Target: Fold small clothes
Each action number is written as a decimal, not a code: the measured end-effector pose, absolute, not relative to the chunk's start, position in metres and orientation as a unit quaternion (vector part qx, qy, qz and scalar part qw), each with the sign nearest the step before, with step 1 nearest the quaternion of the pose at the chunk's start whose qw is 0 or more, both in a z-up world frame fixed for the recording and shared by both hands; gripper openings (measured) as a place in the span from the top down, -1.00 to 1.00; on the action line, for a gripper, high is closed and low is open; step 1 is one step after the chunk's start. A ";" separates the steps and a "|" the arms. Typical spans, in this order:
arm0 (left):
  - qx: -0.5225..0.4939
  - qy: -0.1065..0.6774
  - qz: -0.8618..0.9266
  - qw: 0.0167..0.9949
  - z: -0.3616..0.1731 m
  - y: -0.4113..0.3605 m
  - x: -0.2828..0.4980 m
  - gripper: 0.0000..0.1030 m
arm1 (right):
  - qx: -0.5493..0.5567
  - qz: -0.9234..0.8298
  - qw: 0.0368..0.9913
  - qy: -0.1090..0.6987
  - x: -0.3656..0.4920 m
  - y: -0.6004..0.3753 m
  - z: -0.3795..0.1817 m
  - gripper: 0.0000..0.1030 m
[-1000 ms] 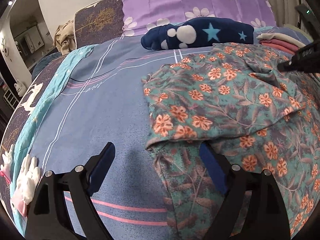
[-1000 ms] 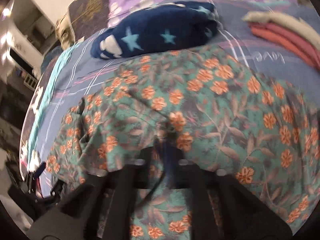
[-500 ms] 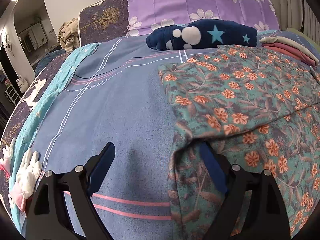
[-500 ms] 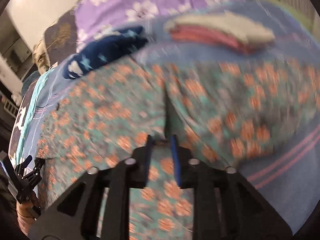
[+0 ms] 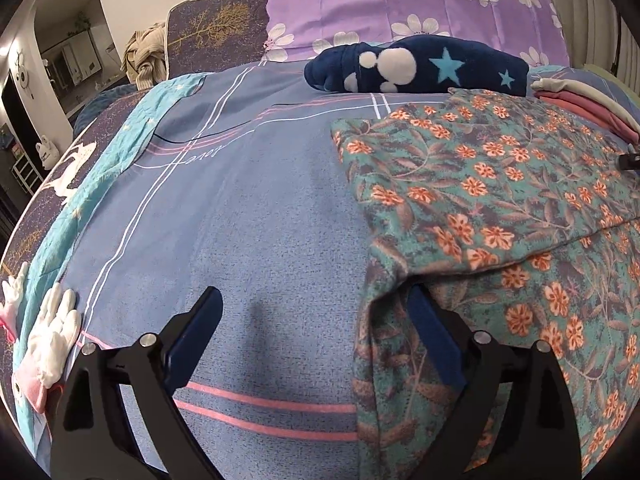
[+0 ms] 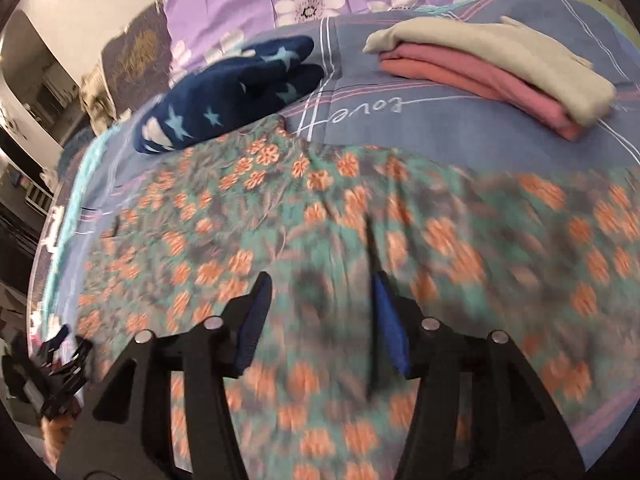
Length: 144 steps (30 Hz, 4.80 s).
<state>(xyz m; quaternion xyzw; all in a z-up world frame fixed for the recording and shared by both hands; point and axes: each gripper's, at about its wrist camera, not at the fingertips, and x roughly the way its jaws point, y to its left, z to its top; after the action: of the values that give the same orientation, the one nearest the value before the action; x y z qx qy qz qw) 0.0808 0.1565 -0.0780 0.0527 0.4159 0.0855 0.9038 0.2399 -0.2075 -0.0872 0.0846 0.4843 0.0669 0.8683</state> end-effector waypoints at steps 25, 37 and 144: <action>-0.079 0.442 -0.004 0.894 -0.062 0.187 0.163 -0.36 | 0.056 0.110 0.887 0.444 0.140 -0.188 -0.090 -0.49; -0.117 0.394 -0.006 0.912 -0.049 0.178 0.202 0.95 | -0.007 0.107 0.899 0.424 0.134 -0.165 -0.110 -0.92; -0.097 0.343 -0.226 0.906 0.047 0.003 0.166 0.94 | 0.089 0.269 0.879 0.383 0.119 -0.171 -0.093 -0.33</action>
<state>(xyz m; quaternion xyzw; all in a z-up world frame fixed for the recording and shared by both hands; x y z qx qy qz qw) 0.1659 0.0027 0.0472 -0.0975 0.3434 -0.2262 0.9063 0.1190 -0.1710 -0.0934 0.0891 0.3827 0.2686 0.8794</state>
